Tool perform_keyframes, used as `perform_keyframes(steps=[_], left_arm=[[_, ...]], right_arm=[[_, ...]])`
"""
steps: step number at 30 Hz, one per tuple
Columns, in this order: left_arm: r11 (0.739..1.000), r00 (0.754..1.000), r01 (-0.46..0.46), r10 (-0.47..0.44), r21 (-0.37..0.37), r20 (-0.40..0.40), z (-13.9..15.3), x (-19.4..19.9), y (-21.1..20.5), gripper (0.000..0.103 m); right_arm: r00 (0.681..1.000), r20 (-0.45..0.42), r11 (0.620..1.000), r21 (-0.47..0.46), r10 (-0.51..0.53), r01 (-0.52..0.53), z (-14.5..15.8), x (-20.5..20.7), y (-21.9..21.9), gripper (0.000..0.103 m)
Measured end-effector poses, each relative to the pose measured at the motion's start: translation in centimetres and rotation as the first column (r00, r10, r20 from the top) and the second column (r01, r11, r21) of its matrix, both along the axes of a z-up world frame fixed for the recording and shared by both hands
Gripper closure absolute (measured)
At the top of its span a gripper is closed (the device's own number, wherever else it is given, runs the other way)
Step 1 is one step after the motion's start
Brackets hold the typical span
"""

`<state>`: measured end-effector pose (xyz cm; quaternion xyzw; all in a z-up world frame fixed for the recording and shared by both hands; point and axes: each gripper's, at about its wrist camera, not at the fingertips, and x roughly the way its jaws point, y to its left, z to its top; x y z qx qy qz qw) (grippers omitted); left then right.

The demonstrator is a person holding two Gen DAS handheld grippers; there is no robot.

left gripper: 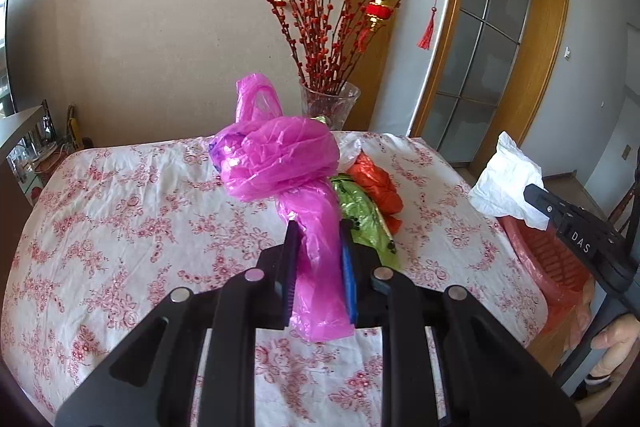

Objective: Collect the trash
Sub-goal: 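Carry the pink and white bags over the red bin with both tools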

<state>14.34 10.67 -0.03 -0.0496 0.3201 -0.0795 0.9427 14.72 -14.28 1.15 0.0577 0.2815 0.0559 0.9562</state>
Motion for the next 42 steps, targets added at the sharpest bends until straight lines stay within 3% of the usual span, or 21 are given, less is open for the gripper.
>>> perform_keyframes(steps=[13, 22, 30, 42], left_arm=[[0.989, 0.989, 0.150, -0.150, -0.003, 0.000, 0.6, -0.5, -7.0, 0.083], [0.968, 0.968, 0.249, -0.249, -0.031, -0.009, 0.0, -0.2, -10.7, 0.083], [0.921, 0.925, 0.378, -0.380, -0.097, -0.007, -0.4, 0.6, -15.2, 0.083], [0.848, 0.852, 0.519, -0.523, -0.104, -0.011, -1.4, 1.9, -23.1, 0.083]], right_arm=[[0.994, -0.005, 0.994, 0.005, -0.112, 0.112, -0.7, -2.7, -5.9, 0.098], [0.980, -0.009, 0.980, 0.000, -0.198, 0.198, -1.2, -4.2, -9.6, 0.098], [0.953, -0.014, 0.953, 0.017, -0.303, 0.304, -1.5, -5.9, -14.6, 0.098], [0.921, -0.030, 0.921, 0.038, -0.387, 0.388, -2.4, -6.7, -19.4, 0.098]])
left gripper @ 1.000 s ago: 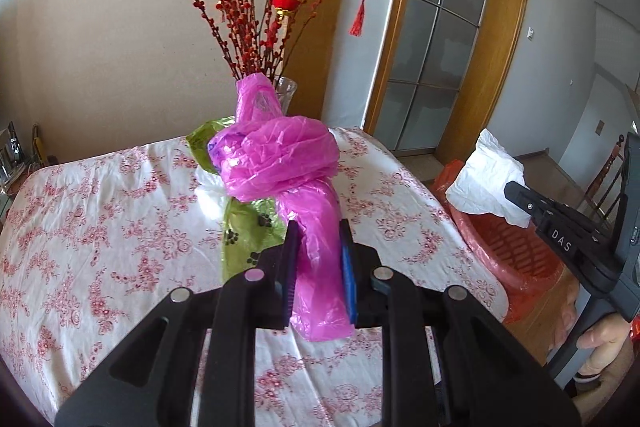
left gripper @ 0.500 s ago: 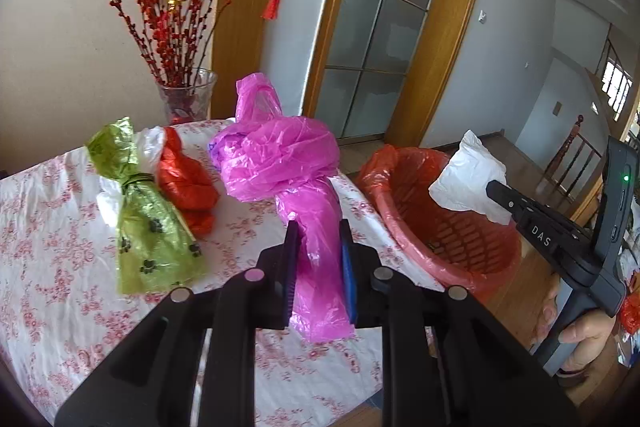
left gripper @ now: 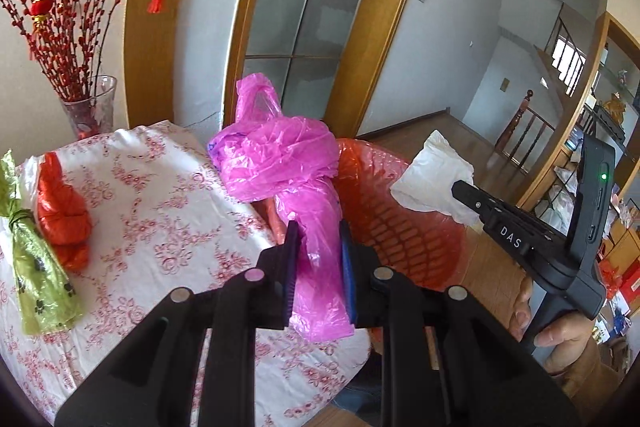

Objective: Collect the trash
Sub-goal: 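Carry the pink and white bags over the red bin with both tools, then open both tools over the red bin to drop the bags, then move both open tools back over the table toward the green paw-print bag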

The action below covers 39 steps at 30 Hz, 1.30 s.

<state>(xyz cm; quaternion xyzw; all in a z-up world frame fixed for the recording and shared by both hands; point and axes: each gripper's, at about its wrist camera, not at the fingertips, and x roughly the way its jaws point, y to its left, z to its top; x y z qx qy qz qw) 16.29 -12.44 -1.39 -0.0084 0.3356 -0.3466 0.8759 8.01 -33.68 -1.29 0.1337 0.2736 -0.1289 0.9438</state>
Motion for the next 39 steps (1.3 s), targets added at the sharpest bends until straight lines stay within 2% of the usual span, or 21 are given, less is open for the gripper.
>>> perform_keyframes(steps=[11, 13, 15, 17, 20, 23, 26, 32, 35, 39], left_arm=[[0.995, 0.994, 0.097, -0.096, 0.010, -0.053, -2.2, 1.9, -6.1, 0.081], [0.995, 0.993, 0.103, -0.101, 0.019, -0.062, -2.8, 2.2, -6.8, 0.080], [0.995, 0.992, 0.102, -0.100, 0.023, -0.071, -3.3, 2.4, -7.3, 0.078], [0.994, 0.992, 0.101, -0.098, 0.030, -0.078, -3.7, 2.7, -7.6, 0.074], [0.995, 0.992, 0.087, -0.082, 0.042, -0.096, -4.5, 3.1, -7.4, 0.069], [0.997, 0.992, 0.062, -0.057, 0.045, -0.109, -4.9, 3.2, -6.3, 0.067], [0.998, 0.996, 0.018, -0.014, 0.057, -0.085, -4.6, 2.8, -4.7, 0.065], [0.990, 0.995, -0.098, 0.100, 0.102, -0.018, -3.6, 1.3, 0.0, 0.063], [0.980, 0.985, -0.169, 0.170, 0.104, 0.004, -2.8, 1.1, 3.1, 0.063], [0.952, 0.957, -0.290, 0.287, 0.095, 0.039, -1.7, 0.6, 8.7, 0.063]], right_arm=[[1.000, -0.015, 1.000, 0.022, -0.012, 0.012, -0.7, 1.1, -2.2, 0.096], [1.000, -0.025, 0.999, 0.033, -0.014, 0.015, -1.1, 1.3, -2.7, 0.090], [0.999, -0.029, 0.999, 0.043, -0.017, 0.018, -1.5, 1.3, -2.9, 0.073], [0.999, -0.030, 0.999, 0.044, -0.019, 0.020, -1.8, 1.2, -3.1, 0.067], [0.999, -0.036, 0.999, 0.036, -0.028, 0.029, -2.0, 1.1, -3.2, 0.066], [0.998, -0.040, 0.998, 0.032, -0.049, 0.050, -2.0, 0.8, -3.5, 0.066], [0.998, -0.041, 0.998, 0.031, -0.052, 0.053, -1.9, 0.6, -3.4, 0.066], [0.999, -0.035, 1.000, -0.010, 0.018, -0.018, -1.0, 1.1, -0.4, 0.066], [0.997, -0.023, 0.997, -0.009, 0.078, -0.078, -0.3, 1.7, 1.8, 0.066], [0.984, -0.013, 0.984, -0.013, 0.177, -0.177, 0.4, 3.0, 5.8, 0.066]])
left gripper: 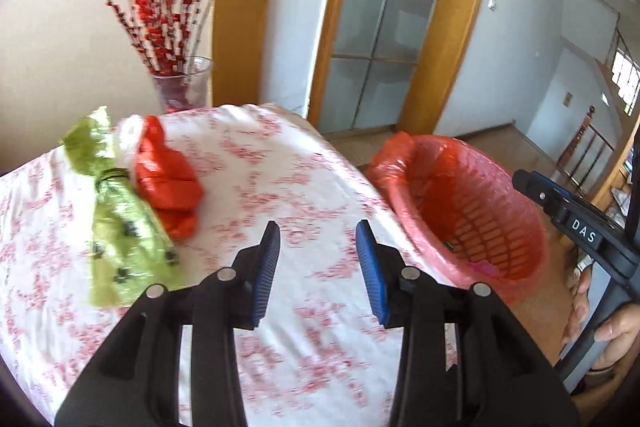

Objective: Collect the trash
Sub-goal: 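Move both open tools back over the table toward the green paw-print bag, then grasp the green paw-print bag at its knot with the right tool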

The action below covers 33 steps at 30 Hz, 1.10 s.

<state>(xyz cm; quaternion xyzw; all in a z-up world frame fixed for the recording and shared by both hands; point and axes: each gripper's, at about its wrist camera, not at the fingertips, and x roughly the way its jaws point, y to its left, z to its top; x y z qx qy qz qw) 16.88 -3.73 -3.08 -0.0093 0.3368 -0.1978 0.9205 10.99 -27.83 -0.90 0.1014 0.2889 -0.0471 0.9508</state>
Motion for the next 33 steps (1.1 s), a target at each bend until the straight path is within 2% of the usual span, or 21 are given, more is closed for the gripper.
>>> perform_keyframes(steps=[3, 7, 11, 16, 23, 29, 32, 33], left_arm=[[0.996, 0.995, -0.094, 0.094, 0.009, 0.030, 0.6, -0.3, 4.2, 0.063], [0.973, 0.973, -0.227, 0.225, 0.031, 0.060, 1.3, -1.2, 10.0, 0.062], [0.938, 0.937, -0.342, 0.335, 0.059, 0.099, 2.0, -2.1, 15.1, 0.062], [0.901, 0.899, -0.432, 0.427, 0.039, 0.096, 2.3, -2.8, 20.5, 0.062], [0.873, 0.872, -0.487, 0.485, 0.024, 0.062, 1.5, -3.5, 24.4, 0.062], [0.877, 0.877, -0.481, 0.480, 0.009, 0.032, 0.6, -3.2, 25.1, 0.062], [0.882, 0.882, -0.471, 0.471, 0.007, 0.026, 0.4, -2.9, 24.9, 0.062], [0.884, 0.884, -0.467, 0.467, 0.007, 0.022, 0.3, -2.8, 24.7, 0.062]], right_arm=[[0.996, -0.001, 0.996, 0.000, 0.086, -0.086, 0.3, 1.2, 3.6, 0.066], [0.978, 0.000, 0.978, 0.007, 0.209, -0.209, 0.4, 3.1, 9.3, 0.066], [0.938, 0.004, 0.937, 0.036, 0.348, -0.348, 0.4, 5.4, 15.9, 0.071], [0.892, -0.033, 0.891, 0.066, 0.452, -0.449, -0.7, 8.3, 22.5, 0.076], [0.873, -0.097, 0.878, 0.016, 0.478, -0.479, -2.0, 11.6, 27.8, 0.077], [0.874, -0.155, 0.875, -0.087, 0.461, -0.477, -2.9, 13.2, 30.1, 0.077], [0.862, -0.206, 0.869, -0.082, 0.464, -0.487, -4.3, 13.3, 29.7, 0.077], [0.859, -0.211, 0.869, -0.075, 0.466, -0.490, -4.6, 13.2, 29.7, 0.087]])
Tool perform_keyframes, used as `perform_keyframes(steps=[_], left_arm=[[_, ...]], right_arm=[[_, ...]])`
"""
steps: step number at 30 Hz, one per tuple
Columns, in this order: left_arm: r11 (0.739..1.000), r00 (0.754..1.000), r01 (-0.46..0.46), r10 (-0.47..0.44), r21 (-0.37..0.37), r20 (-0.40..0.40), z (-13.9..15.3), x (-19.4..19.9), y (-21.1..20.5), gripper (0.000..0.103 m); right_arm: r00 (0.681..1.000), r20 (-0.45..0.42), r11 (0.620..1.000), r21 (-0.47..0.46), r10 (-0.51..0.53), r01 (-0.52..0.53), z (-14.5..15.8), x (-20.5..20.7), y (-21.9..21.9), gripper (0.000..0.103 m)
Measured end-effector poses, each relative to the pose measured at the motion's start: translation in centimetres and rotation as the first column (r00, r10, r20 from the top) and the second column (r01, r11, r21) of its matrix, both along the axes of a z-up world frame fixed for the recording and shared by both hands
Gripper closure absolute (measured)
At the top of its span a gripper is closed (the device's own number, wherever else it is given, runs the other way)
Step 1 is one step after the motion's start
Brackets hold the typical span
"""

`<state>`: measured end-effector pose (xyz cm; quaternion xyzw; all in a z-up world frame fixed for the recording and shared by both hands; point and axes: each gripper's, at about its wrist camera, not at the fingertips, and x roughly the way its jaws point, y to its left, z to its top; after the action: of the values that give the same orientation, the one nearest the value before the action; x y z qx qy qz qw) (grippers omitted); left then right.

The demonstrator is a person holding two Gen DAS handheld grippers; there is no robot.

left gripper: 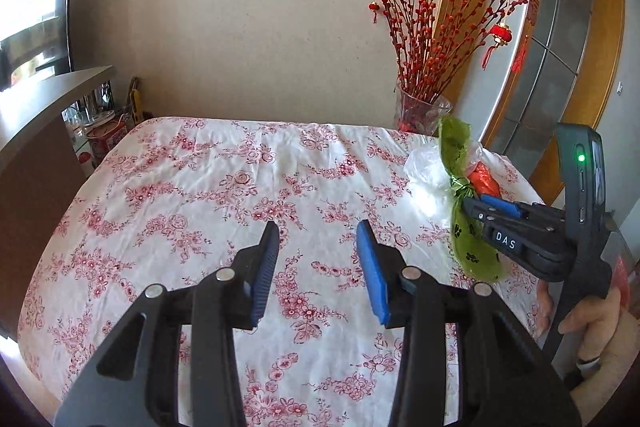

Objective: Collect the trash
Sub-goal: 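Grasp the green paw-print bag at its knot with the right tool, then lift the green paw-print bag with the right tool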

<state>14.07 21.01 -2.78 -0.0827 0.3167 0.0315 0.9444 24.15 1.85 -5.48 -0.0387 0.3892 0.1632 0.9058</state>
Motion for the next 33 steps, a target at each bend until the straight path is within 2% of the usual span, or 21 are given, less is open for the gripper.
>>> perform_keyframes(steps=[2, 3, 10, 16, 24, 33], left_arm=[[1.000, 1.000, 0.008, -0.008, -0.004, -0.006, -0.2, 0.2, -0.3, 0.062], [1.000, 1.000, 0.014, -0.014, -0.005, -0.008, -0.3, 0.3, -0.5, 0.062], [0.998, 0.998, 0.061, -0.061, 0.000, -0.020, -0.1, 1.5, -2.5, 0.062], [0.992, 0.991, 0.128, -0.128, -0.006, -0.035, 0.2, 3.7, -4.8, 0.062], [0.980, 0.979, 0.193, -0.196, -0.053, -0.063, 0.3, 7.4, -7.6, 0.062], [0.985, 0.984, 0.166, -0.169, -0.040, -0.066, 0.2, 7.4, -7.3, 0.062]], right_arm=[[1.000, -0.013, 1.000, 0.005, 0.006, -0.006, -0.3, -0.4, -0.4, 0.101], [1.000, -0.012, 1.000, 0.019, 0.008, -0.008, -0.3, -0.7, -0.7, 0.102], [0.997, 0.072, 0.997, 0.072, -0.018, 0.013, 2.5, -3.0, -3.8, 0.102], [0.980, 0.154, 0.991, 0.073, -0.126, 0.116, 4.6, -5.1, -9.4, 0.102], [0.950, 0.197, 0.970, 0.053, -0.243, 0.237, 5.2, -6.0, -15.4, 0.102], [0.943, 0.207, 0.965, 0.065, -0.261, 0.253, 5.0, -6.4, -15.7, 0.102]])
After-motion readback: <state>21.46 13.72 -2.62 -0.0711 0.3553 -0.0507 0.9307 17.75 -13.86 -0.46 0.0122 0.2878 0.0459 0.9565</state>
